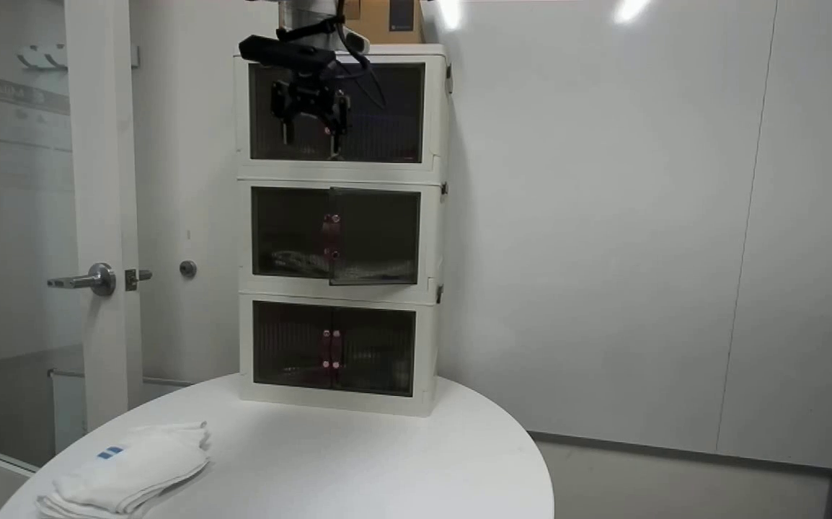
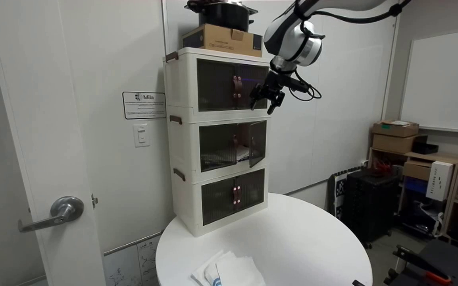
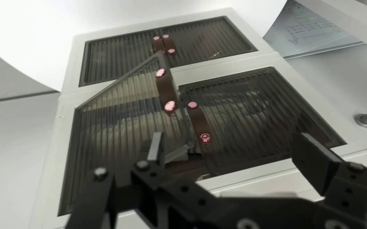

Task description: Open the right and left middle cabinet doors, respectively

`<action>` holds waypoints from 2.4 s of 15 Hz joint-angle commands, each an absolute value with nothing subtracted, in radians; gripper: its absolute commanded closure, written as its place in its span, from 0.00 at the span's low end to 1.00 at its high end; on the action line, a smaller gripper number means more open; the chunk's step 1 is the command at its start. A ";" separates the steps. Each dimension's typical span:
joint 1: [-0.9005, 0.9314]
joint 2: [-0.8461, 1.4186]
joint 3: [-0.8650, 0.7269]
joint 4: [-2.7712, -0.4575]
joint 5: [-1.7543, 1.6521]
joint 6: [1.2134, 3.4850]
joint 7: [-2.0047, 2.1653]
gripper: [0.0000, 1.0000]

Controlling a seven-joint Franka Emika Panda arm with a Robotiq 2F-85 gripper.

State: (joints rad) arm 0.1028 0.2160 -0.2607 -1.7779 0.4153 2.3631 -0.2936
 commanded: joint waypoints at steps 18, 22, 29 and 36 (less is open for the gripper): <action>0.081 0.572 -0.169 -1.311 -0.156 2.160 0.569 0.00; 0.074 0.606 -0.186 -1.282 -0.167 2.133 0.597 0.00; 0.061 0.629 -0.213 -1.285 -0.168 2.137 0.626 0.00; 0.037 0.589 -0.240 -1.347 -0.177 2.142 0.615 0.00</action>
